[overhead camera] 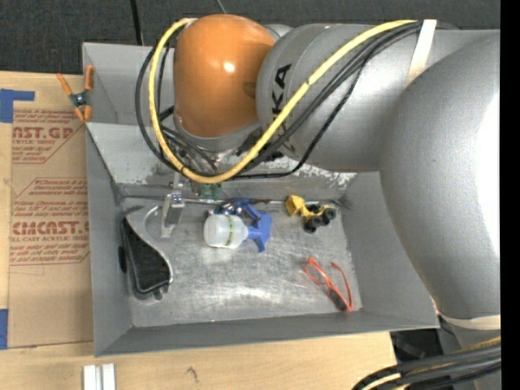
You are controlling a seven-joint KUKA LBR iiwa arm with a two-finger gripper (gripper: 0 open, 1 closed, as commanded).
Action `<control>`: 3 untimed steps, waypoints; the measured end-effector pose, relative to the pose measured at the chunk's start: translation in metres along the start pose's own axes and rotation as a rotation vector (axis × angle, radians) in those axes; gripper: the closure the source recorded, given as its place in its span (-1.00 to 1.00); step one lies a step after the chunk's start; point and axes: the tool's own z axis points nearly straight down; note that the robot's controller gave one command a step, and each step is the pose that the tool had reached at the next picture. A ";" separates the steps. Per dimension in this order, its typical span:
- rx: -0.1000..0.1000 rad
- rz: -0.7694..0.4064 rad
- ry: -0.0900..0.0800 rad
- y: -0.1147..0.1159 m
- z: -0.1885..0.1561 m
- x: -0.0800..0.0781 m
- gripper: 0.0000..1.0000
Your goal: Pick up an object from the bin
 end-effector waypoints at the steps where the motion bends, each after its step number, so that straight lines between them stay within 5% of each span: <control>1: 0.000 0.000 0.000 0.000 0.000 0.000 -1.00; 3: 0.003 -0.221 0.007 -0.021 0.058 0.009 -1.00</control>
Offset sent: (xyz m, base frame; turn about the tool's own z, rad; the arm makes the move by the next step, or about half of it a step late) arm -0.0118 -0.0202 -0.1027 -0.1963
